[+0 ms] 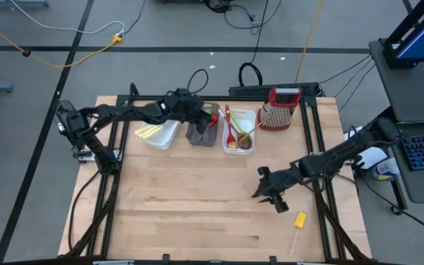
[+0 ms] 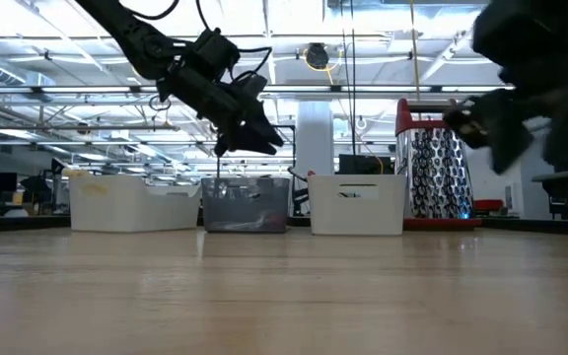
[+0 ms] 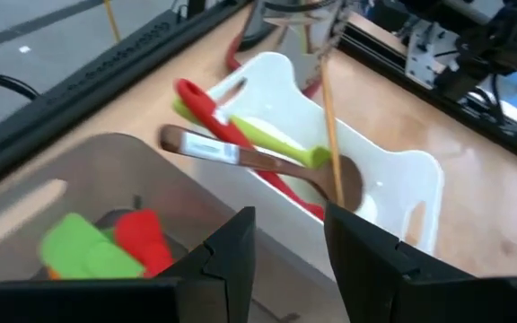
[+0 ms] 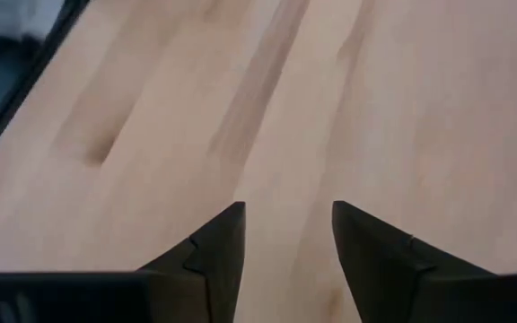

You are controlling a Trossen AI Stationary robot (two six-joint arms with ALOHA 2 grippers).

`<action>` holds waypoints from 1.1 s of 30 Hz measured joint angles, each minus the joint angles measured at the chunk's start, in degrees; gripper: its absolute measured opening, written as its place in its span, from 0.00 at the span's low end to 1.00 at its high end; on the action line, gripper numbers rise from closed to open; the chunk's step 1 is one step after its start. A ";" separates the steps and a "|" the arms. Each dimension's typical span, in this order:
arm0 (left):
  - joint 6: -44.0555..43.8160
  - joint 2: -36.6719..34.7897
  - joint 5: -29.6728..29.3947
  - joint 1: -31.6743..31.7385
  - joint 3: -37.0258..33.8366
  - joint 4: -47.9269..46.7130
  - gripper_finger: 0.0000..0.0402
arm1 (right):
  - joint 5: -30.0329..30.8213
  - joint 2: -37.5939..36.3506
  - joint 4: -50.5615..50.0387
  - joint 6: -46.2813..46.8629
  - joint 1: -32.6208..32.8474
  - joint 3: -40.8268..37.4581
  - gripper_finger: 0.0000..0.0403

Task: Pick & Place Kitchen Items
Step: Put the yellow spatula into the black bin

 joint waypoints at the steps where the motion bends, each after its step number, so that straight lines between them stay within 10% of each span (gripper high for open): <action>1: -0.61 0.01 0.00 -0.35 0.00 -0.01 0.34 | -0.84 0.00 -1.06 1.24 0.87 0.00 0.40; 8: -2.27 0.00 -0.02 -2.78 0.00 0.04 0.34 | -16.05 0.00 -4.77 -1.96 9.30 0.02 0.36; 19: -3.63 0.00 -4.99 -4.00 0.00 0.10 0.34 | -9.41 2.62 -17.72 -1.14 27.37 -1.49 0.39; 33: -5.00 0.00 -4.90 -4.00 0.00 0.18 0.34 | -8.59 3.56 -11.34 5.31 30.89 -7.21 0.53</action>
